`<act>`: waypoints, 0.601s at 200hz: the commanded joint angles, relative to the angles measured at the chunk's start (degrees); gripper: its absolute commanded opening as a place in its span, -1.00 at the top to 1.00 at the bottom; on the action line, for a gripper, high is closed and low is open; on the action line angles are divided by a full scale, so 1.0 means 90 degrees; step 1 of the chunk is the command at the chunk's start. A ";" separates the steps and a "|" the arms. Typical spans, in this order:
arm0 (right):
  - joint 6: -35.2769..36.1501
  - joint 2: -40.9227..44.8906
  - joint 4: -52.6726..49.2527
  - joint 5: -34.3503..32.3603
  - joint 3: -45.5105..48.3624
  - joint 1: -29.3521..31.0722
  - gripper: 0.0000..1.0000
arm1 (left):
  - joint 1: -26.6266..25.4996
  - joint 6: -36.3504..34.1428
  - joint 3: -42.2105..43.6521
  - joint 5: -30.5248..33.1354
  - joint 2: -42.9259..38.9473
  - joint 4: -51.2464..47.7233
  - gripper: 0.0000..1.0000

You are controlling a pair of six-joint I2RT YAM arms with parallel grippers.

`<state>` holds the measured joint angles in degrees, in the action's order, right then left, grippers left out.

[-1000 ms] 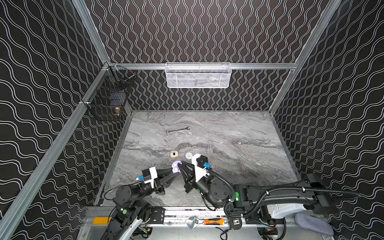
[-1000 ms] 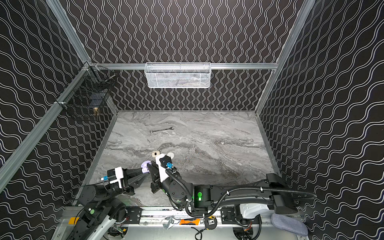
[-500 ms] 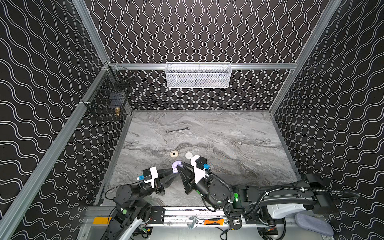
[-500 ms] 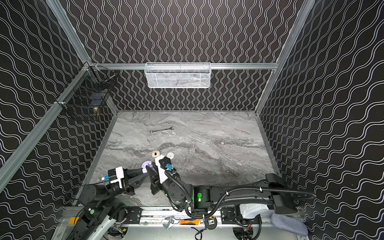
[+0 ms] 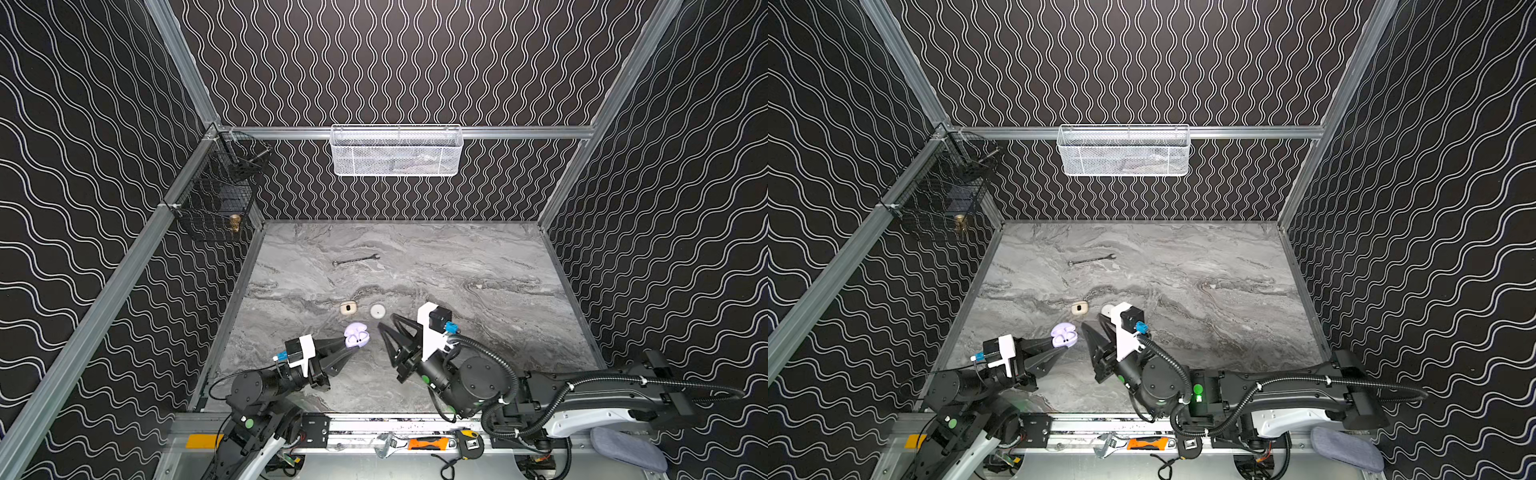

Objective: Insert the wireless bluetooth earbuds into the charging case
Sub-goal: 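Release the earbud and raise the right gripper away from the case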

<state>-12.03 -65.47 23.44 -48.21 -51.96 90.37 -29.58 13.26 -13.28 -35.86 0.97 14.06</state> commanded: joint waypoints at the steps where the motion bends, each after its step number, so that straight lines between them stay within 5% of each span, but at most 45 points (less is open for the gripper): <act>1: -0.0241 0.0012 -0.1173 -0.0417 -0.0424 -0.0236 0.22 | 0.0001 0.0012 0.0040 -0.0287 0.0065 0.0507 1.00; 44: -0.1185 -0.0488 -0.3194 0.2230 -0.1380 -0.1888 0.25 | 0.0003 0.0202 0.0128 -0.0715 0.0383 0.1097 1.00; 120: -0.0347 -0.1113 -0.2313 0.4636 -0.1500 -0.1965 0.22 | -0.0003 0.0129 0.0115 -0.0695 0.0493 0.1055 1.00</act>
<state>-17.08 -74.91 -0.67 -15.40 -64.99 72.69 -29.61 14.63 -12.27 -42.09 5.58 21.43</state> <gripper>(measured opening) 0.395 0.210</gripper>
